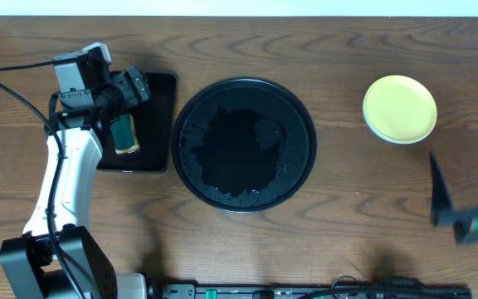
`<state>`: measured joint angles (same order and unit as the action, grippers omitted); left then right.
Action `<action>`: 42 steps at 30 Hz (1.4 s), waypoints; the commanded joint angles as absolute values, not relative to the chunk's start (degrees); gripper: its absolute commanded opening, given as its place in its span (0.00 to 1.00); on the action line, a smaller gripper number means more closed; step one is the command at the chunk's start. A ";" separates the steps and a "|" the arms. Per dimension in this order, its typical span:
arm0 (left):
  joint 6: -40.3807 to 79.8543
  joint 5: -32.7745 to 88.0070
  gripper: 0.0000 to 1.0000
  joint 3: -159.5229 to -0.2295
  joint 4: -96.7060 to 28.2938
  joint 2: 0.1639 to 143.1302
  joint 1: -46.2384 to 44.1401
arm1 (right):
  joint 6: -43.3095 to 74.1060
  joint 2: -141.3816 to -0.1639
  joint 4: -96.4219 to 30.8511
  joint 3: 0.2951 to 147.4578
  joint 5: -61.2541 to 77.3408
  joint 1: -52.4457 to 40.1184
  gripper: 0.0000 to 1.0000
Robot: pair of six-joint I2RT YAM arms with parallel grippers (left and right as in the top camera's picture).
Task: Clean dirty plates on tray and stack at the side
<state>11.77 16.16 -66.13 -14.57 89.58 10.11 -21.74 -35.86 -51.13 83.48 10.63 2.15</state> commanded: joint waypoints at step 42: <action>11.22 16.25 0.92 -66.24 -14.46 89.84 10.26 | -8.16 -0.32 -3.86 0.32 4.93 1.19 0.99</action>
